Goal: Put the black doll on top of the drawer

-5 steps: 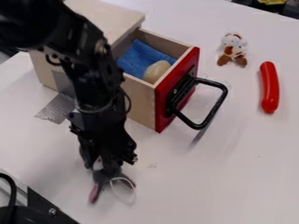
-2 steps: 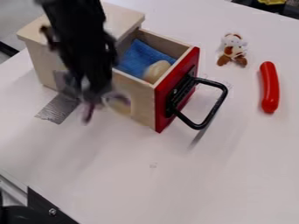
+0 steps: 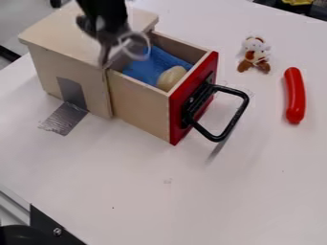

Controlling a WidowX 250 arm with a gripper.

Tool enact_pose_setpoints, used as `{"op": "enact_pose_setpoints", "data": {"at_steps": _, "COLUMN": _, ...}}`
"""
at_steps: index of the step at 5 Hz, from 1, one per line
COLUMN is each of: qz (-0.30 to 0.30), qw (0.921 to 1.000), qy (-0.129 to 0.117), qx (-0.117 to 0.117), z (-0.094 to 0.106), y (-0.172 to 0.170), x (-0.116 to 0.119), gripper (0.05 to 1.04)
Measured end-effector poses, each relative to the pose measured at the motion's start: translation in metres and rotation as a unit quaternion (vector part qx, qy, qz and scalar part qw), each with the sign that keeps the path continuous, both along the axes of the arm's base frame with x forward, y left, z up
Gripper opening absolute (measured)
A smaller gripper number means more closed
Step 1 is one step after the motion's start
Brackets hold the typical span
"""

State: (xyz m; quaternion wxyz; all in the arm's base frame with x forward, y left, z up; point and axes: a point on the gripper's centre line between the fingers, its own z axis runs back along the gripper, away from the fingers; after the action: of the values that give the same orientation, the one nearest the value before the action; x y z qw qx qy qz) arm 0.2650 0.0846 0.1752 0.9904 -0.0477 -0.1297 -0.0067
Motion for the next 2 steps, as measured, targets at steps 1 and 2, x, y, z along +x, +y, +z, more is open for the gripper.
{"op": "enact_pose_setpoints", "data": {"at_steps": 1, "qz": -0.005, "qw": 0.9994, "qy": -0.004, "qx": 0.035, "z": 0.009, "y": 0.016, "x": 0.023, "gripper": 0.245}}
{"op": "enact_pose_setpoints", "data": {"at_steps": 2, "qz": -0.005, "qw": 0.9988, "qy": 0.006, "qx": 0.049, "z": 0.003, "y": 0.030, "x": 0.037, "gripper": 0.244}}
